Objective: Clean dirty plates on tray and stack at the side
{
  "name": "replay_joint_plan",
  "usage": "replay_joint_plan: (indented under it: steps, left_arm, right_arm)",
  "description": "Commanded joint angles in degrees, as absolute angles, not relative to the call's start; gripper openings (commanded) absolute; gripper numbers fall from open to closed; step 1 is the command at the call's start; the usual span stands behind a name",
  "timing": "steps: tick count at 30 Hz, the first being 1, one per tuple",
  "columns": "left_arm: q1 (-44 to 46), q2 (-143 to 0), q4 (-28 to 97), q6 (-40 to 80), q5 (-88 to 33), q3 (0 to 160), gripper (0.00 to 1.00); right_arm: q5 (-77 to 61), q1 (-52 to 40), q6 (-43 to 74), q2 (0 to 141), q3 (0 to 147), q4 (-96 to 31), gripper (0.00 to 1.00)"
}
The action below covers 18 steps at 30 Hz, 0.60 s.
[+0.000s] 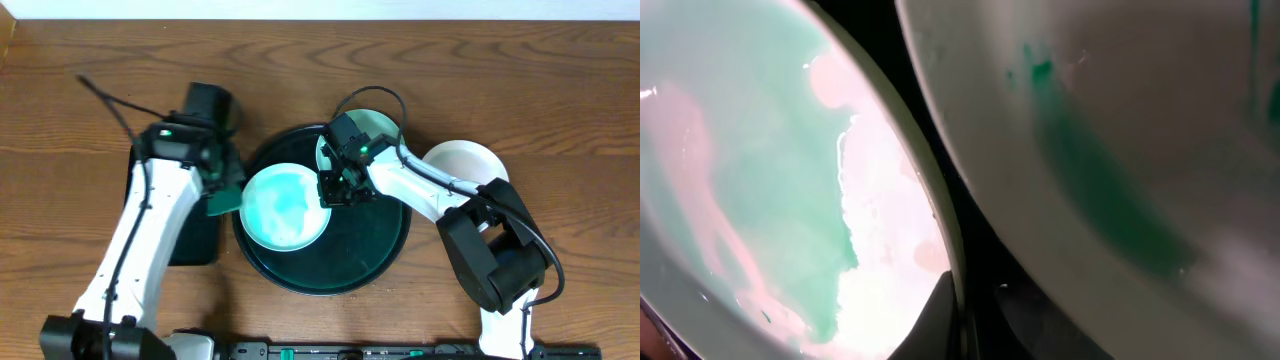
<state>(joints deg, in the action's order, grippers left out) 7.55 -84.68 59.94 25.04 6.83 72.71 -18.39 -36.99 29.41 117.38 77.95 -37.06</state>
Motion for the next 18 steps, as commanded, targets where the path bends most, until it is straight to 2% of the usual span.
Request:
replay_joint_plan:
  steps: [1, 8, 18]
  left_arm:
    - [3.2, -84.99, 60.27, 22.92, 8.19, 73.71, 0.07]
    - [-2.42, -85.84, 60.18, 22.74, 8.19, 73.19, 0.07]
    - [-3.2, -85.84, 60.16, 22.74, 8.21, 73.17, 0.07]
  right_arm:
    - [-17.19, -38.22, 25.17, 115.66, 79.85, -37.12, 0.01]
    - [-2.87, -42.39, 22.59, 109.71, 79.85, -39.75, 0.01]
    - [18.0, -48.1, 18.59, 104.16, 79.85, -42.89, 0.01]
